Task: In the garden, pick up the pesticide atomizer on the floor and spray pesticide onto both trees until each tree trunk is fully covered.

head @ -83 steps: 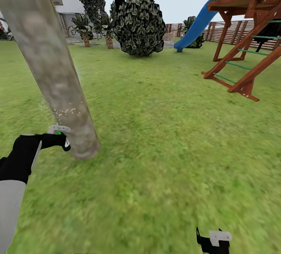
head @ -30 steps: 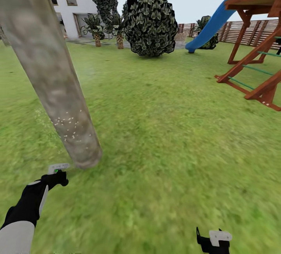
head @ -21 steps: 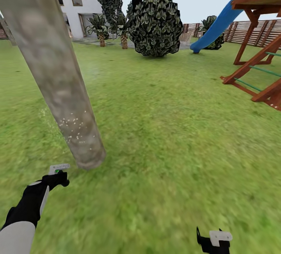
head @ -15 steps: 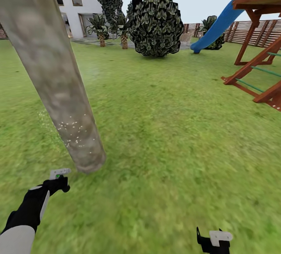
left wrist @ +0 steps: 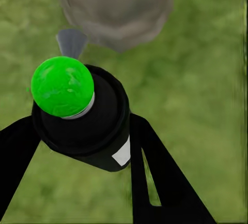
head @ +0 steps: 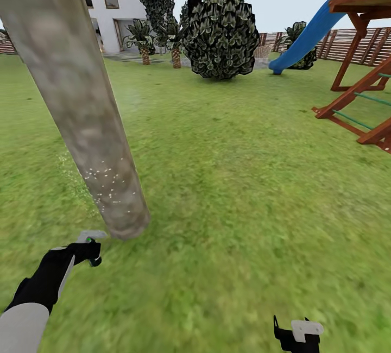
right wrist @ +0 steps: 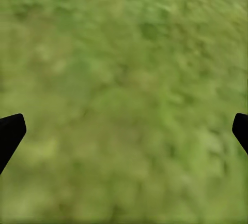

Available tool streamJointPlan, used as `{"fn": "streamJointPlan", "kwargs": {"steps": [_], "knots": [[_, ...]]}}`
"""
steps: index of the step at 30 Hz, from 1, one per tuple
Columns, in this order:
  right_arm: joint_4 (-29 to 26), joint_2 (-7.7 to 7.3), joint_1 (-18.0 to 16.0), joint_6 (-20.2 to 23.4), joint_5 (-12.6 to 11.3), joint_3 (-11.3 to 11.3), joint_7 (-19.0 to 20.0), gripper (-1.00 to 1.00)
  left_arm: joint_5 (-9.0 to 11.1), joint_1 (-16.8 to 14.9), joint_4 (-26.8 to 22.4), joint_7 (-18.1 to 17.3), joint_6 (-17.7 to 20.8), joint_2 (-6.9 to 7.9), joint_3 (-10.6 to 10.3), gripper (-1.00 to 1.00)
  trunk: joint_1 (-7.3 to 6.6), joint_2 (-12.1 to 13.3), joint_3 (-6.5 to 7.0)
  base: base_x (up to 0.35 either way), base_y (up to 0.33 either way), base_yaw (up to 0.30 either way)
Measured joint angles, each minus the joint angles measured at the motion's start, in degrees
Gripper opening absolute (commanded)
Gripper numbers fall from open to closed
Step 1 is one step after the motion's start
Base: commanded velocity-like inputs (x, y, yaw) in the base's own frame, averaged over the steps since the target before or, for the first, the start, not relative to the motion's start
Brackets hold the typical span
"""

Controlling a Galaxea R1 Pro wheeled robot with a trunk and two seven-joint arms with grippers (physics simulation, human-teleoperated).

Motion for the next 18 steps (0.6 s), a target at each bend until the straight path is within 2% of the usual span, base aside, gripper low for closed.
{"fn": "streamJointPlan", "kwargs": {"steps": [3,6,11,14,18], "knots": [[0.0,0.0,0.0,0.0,0.01,0.0,0.01,1.0,-0.08,0.04,-0.07,0.28,-0.64,-1.66,-0.56,-1.0,0.0,0.0,0.0,0.0,0.0,0.0],[0.0,0.0,0.0,0.0,0.0,0.0,-0.04,1.0,0.04,-0.25,-0.83,0.37,-0.73,-1.42,-0.1,-1.0,0.0,0.0,0.0,0.0,-0.031,0.0],[0.09,0.0,0.0,0.0,0.09,0.01,0.01,1.0,0.11,-0.41,-0.74,0.7,-2.98,-1.66,0.58,-1.0,0.0,0.0,0.0,0.04,-0.247,0.0],[0.09,0.0,0.0,0.02,0.09,0.01,0.01,1.0,1.2,-0.24,-0.21,1.7,-6.4,-1.97,3.88,-1.0,0.0,0.0,0.0,0.038,-0.269,0.0],[0.15,0.0,0.0,0.01,0.09,0.05,0.16,1.0,1.37,0.04,-0.08,2.7,-6.93,-1.98,4.99,-1.0,0.0,0.0,0.0,0.002,-0.27,0.0]]}}
